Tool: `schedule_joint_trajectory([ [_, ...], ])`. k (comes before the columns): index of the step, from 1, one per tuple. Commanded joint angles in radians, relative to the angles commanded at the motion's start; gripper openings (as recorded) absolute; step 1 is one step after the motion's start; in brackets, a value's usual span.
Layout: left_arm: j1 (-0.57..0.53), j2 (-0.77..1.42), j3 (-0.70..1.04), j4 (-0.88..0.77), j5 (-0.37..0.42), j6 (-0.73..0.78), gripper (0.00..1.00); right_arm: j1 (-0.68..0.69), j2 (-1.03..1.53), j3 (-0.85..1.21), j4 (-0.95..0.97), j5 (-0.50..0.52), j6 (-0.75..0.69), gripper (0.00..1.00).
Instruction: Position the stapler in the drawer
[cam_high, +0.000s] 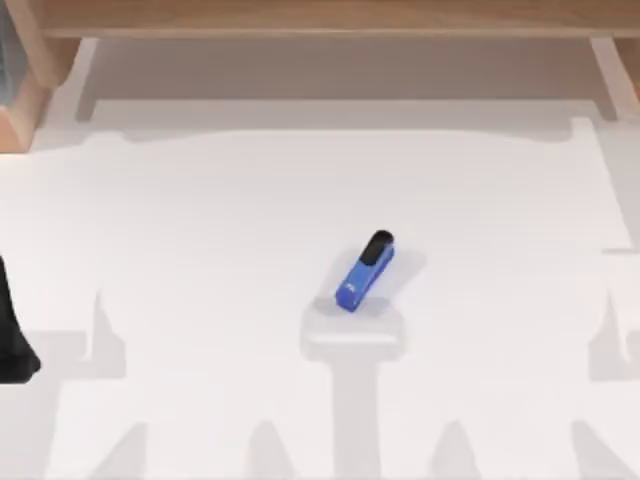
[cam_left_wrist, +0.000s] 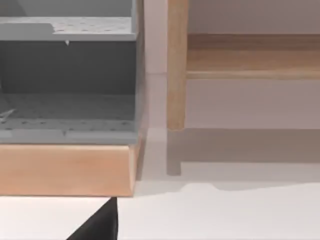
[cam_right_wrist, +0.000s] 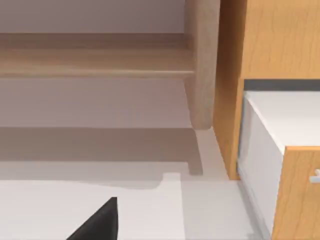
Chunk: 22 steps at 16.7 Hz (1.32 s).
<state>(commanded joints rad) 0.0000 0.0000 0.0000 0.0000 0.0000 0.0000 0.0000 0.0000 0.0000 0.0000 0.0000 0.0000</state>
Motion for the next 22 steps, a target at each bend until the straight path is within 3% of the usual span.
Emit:
schedule_joint_trajectory([
  [5,0.0,0.0,0.0,0.0,0.0,0.0,1.0,0.001,0.057,0.048,-0.024,-0.003,0.026,1.0],
  [9,0.0,0.0,0.0,0.0,0.0,0.0,1.0,0.01,0.278,0.227,-0.122,-0.01,0.131,1.0],
  [15,0.0,0.0,0.0,0.0,0.0,0.0,1.0,0.082,0.802,0.673,-0.393,-0.022,0.405,1.0],
  [22,0.0,0.0,0.0,0.0,0.0,0.0,1.0,0.267,1.49,1.299,-0.789,-0.024,0.78,1.0],
])
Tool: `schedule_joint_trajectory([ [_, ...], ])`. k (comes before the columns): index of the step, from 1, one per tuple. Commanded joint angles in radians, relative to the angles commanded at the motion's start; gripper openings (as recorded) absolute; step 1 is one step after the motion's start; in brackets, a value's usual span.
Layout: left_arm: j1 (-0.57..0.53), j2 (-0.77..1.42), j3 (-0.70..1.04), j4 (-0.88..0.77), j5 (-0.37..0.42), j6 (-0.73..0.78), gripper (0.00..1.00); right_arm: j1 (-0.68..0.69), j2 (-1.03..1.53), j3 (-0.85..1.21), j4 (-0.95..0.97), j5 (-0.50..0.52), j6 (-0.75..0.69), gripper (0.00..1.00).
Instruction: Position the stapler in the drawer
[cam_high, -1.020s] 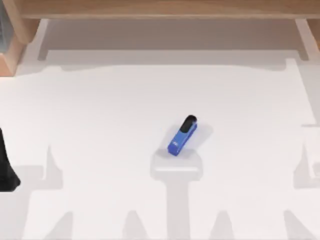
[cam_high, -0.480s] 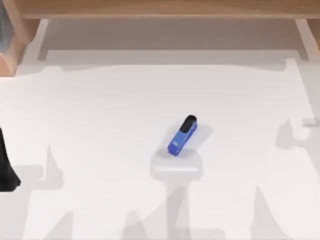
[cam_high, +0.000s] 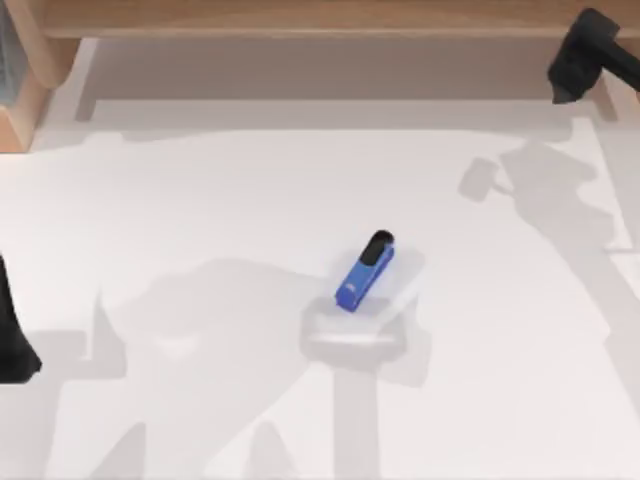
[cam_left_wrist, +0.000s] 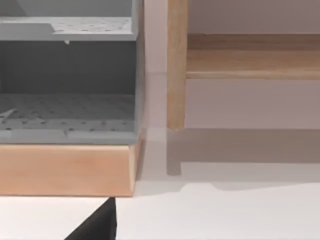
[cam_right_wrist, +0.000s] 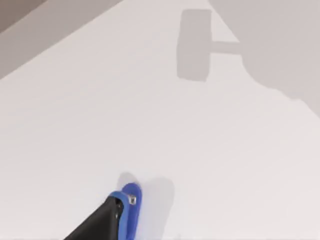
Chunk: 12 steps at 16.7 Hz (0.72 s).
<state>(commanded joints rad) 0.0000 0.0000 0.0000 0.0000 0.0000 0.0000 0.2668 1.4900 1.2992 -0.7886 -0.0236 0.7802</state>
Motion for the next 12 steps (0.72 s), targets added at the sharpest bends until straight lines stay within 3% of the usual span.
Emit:
schedule_joint_trajectory([
  [6,0.0,0.0,0.0,0.0,0.0,0.0,1.0,0.193,0.509,0.468,-0.294,0.011,0.26,1.0],
  [12,0.0,0.0,0.0,0.0,0.0,0.0,1.0,0.335,0.844,0.763,-0.46,0.025,0.395,1.0],
])
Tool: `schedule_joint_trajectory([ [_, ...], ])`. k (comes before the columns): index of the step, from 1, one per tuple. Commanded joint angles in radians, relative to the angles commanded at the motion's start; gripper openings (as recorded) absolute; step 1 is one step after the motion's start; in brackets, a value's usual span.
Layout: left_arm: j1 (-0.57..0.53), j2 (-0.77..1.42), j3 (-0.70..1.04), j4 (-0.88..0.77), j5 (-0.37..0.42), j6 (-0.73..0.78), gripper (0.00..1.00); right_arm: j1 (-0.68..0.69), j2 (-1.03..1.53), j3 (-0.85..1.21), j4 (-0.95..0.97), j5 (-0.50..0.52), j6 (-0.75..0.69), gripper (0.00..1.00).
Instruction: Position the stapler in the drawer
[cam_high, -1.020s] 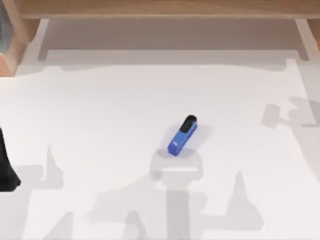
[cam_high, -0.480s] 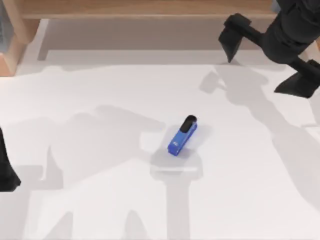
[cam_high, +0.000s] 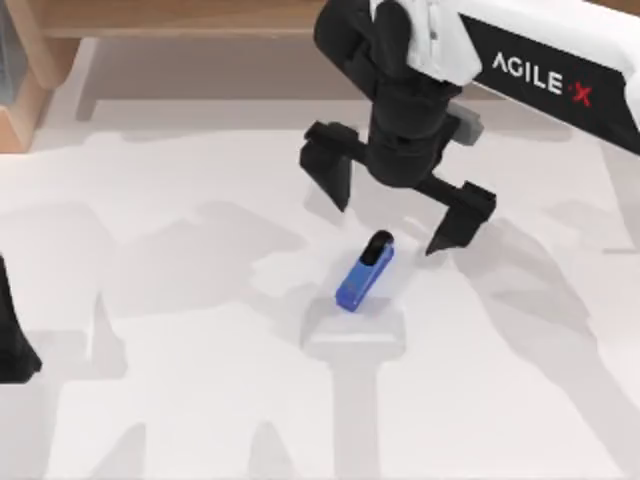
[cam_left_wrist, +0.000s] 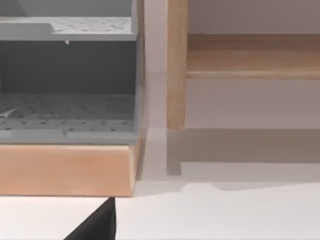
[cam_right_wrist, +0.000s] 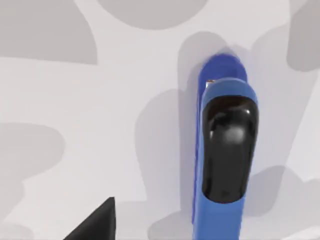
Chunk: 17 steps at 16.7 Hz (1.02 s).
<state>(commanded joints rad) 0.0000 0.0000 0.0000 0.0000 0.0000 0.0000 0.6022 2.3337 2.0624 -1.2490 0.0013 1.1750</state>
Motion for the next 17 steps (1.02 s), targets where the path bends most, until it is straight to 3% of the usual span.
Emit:
schedule_joint_trajectory([
  [10,0.0,0.0,0.0,0.0,0.0,0.0,1.0,0.027,0.082,0.057,-0.025,0.003,0.022,1.0],
  [17,0.0,0.0,0.0,0.0,0.0,0.0,1.0,0.032,0.116,-0.071,0.139,0.004,0.025,1.0],
])
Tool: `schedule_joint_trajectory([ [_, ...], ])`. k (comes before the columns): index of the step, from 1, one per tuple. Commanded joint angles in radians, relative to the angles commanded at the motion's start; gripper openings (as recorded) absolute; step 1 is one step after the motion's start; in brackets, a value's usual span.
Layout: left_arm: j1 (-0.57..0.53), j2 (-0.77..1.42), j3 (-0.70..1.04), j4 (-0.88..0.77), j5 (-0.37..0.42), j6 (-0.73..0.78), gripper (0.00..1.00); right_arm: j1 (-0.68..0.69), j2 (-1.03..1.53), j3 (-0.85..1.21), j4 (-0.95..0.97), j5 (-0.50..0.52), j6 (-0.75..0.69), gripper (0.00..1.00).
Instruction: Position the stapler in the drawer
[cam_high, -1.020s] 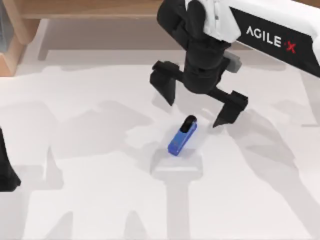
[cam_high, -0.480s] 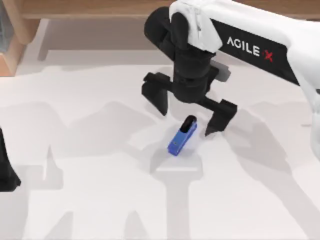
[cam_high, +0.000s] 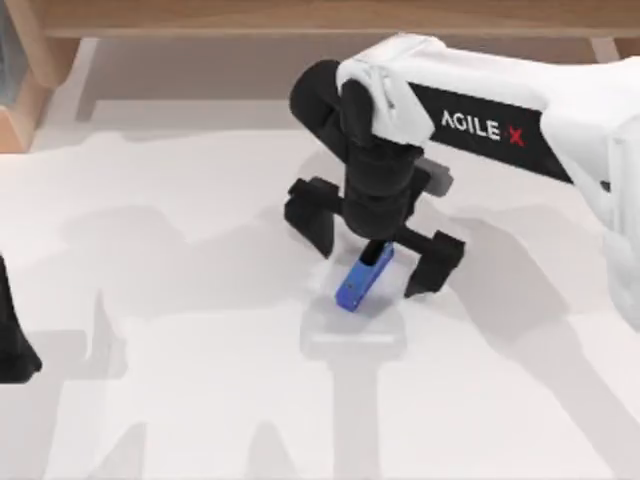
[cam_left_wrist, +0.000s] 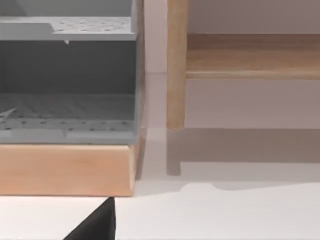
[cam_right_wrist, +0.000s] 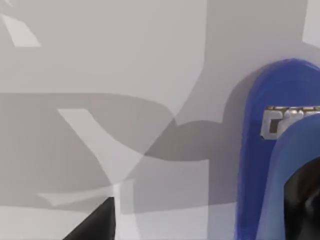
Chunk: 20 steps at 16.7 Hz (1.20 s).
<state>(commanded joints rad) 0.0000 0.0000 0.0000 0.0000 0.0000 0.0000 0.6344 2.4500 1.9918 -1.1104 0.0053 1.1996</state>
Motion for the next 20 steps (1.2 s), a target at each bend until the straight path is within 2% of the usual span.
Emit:
schedule_joint_trajectory([
  [4,0.0,0.0,0.0,0.0,0.0,0.0,1.0,0.0,0.001,-0.003,0.003,0.0,0.0,1.0],
  [17,0.0,0.0,0.0,0.0,0.0,0.0,1.0,0.0,0.001,-0.003,0.003,0.0,0.0,0.02],
  [20,0.0,0.0,0.0,0.0,0.0,0.0,1.0,0.0,0.001,-0.003,0.003,0.0,0.0,0.0],
])
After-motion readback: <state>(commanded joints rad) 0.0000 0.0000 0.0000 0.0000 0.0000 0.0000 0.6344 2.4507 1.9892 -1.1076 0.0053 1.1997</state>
